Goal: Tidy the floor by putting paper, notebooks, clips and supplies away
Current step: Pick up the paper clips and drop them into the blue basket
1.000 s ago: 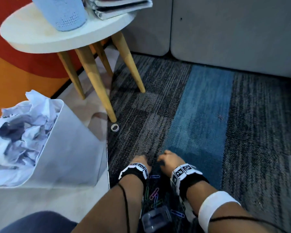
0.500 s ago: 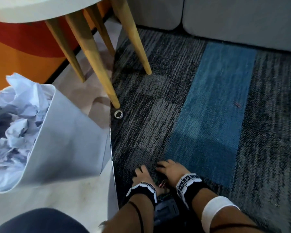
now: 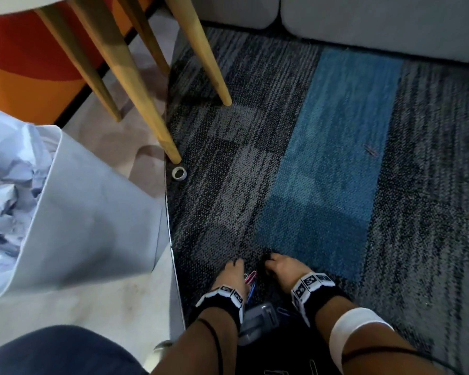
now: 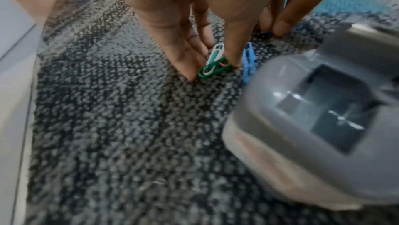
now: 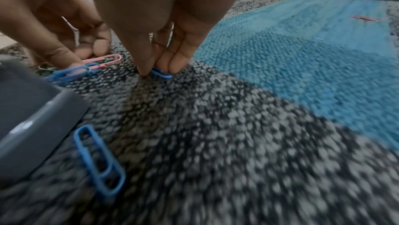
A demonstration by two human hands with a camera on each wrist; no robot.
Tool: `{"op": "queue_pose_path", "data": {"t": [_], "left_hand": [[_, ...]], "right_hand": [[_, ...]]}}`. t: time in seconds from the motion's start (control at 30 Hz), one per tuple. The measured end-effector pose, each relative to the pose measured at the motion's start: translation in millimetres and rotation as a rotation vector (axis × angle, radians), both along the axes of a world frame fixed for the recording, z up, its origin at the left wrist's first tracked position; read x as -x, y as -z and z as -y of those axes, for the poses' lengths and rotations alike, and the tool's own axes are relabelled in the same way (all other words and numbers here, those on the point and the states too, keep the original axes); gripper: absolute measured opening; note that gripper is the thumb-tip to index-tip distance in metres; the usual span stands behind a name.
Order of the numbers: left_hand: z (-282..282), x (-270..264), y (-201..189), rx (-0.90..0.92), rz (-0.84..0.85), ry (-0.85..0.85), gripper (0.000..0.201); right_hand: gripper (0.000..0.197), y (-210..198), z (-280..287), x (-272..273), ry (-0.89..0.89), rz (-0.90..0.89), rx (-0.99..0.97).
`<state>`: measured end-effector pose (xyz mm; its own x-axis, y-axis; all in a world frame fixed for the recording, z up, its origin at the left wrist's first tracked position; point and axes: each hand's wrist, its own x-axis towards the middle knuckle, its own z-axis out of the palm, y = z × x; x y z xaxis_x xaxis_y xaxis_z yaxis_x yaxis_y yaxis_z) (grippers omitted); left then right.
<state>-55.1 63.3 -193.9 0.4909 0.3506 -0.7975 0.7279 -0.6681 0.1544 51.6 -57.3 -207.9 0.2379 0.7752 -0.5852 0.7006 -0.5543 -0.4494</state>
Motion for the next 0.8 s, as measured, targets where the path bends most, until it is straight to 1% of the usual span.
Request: {"op": "queue_pose_path", "data": {"t": [0.1,0.2,0.23,0.33,0.37,0.43,0.47,0.5,0.6,0.73,0.8], "left_hand": [[7,3,4,0.003,0.035,0.044,0.055],[11,2,5,-0.002,0.051,0.034,0.053],[12,2,6,-0.009,0.059,0.025,0.055],[14,2,10,-0.004,0.022,0.042,0.086],[15,2,12,-0.007,0.006,0.052,0.09],[15,0,14,-0.024,0.001,0.049,0.084],[14,-1,15,-0.024,0.0,0.038,0.08],[13,-2,14,-0.017,0.0,0.036,0.077],[8,-3,14,-0.001,0.004,0.058,0.064],[4,-3,12,0.001,0.041,0.071,0.038],[4,-5,10,-0.001,0.052,0.095,0.032]], "right_hand": [[0.025,-3,15,8,-0.032,-0.026,0.0],[0.028,-9,29,17,-0.071,0.007,-0.005],[0.031,-12,33,18,-0.084,0.019,0.005],[0.053,-17,42,19,-0.165,0.045,0.09],[0.059,-19,44,20,-0.186,0.048,0.12],[0.068,-22,45,23,-0.213,0.048,0.172],[0.069,-22,44,25,-0.222,0.049,0.194],[0.066,-22,43,26,-0.228,0.055,0.209],[0.044,-21,40,26,-0.224,0.06,0.199],[0.036,-11,35,19,-0.237,0.041,0.161],[0.034,-7,34,15,-0.227,0.029,0.164]]}}
